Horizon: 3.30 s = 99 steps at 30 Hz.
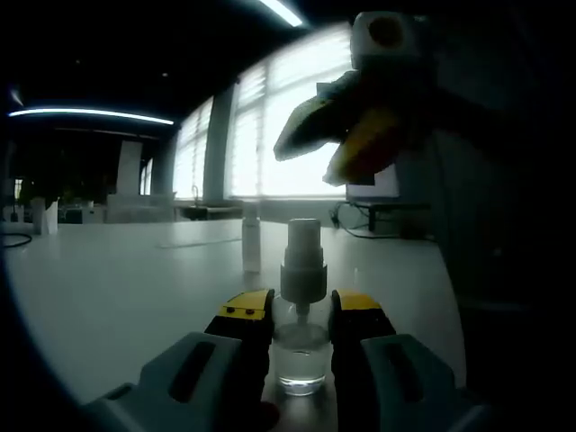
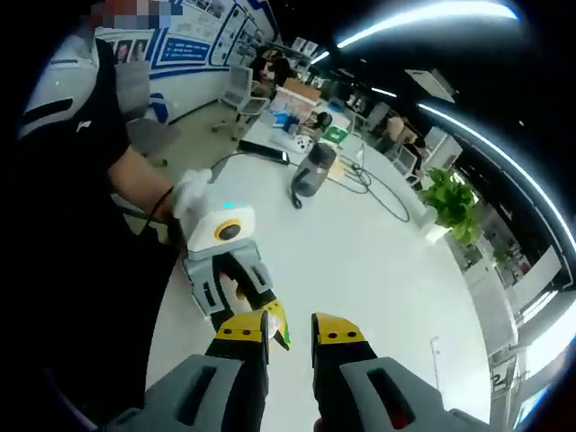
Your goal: Clamp pump bottle remove cover press pump head put on cover
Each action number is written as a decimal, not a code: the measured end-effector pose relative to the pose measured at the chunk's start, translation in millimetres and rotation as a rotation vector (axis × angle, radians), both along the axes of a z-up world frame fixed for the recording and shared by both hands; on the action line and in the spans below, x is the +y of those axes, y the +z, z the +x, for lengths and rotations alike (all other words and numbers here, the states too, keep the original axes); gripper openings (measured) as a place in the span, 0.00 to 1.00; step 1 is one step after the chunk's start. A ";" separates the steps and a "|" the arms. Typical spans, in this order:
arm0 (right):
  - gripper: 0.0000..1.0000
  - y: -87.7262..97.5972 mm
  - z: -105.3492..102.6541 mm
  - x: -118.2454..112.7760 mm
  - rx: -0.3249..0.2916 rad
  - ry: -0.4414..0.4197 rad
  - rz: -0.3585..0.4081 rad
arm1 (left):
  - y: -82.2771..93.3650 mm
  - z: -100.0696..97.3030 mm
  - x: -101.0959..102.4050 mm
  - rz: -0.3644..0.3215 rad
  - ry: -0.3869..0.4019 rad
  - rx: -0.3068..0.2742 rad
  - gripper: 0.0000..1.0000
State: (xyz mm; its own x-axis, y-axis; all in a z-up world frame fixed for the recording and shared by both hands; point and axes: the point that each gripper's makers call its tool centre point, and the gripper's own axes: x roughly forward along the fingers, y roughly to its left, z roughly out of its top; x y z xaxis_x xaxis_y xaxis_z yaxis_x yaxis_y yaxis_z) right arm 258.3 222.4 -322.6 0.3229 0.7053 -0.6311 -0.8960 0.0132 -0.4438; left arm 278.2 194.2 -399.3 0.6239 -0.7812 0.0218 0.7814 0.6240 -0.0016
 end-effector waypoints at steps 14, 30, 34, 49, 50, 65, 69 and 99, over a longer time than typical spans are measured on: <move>0.10 -12.4 -1.8 2.0 0.001 0.151 -0.223 | 0.2 -1.3 -1.2 0.001 -0.003 -0.002 0.16; 0.06 -15.3 -5.1 7.6 0.024 0.246 -0.372 | 0.1 -2.6 -1.9 0.002 -0.009 -0.004 0.16; 0.04 -12.9 -16.1 12.6 0.100 0.280 -0.366 | 0.1 -2.6 -2.1 0.002 -0.010 -0.004 0.16; 0.00 -29.0 -14.2 9.6 0.110 0.343 -0.495 | 0.0 -2.2 -2.3 0.002 -0.012 -0.005 0.16; 0.00 -29.1 -14.0 9.1 0.112 0.344 -0.498 | 0.0 -2.3 -2.3 0.002 -0.012 -0.006 0.16; 0.00 -32.4 -8.2 3.3 0.091 0.358 -0.525 | 0.0 -2.4 -3.2 0.003 -0.012 -0.007 0.16; 0.00 -32.7 -10.1 4.2 0.107 0.355 -0.515 | 0.2 -2.6 -3.1 0.003 -0.012 -0.007 0.16; 0.00 -33.0 -8.3 6.6 0.106 0.358 -0.571 | -0.3 -2.9 -3.6 0.004 -0.017 -0.005 0.16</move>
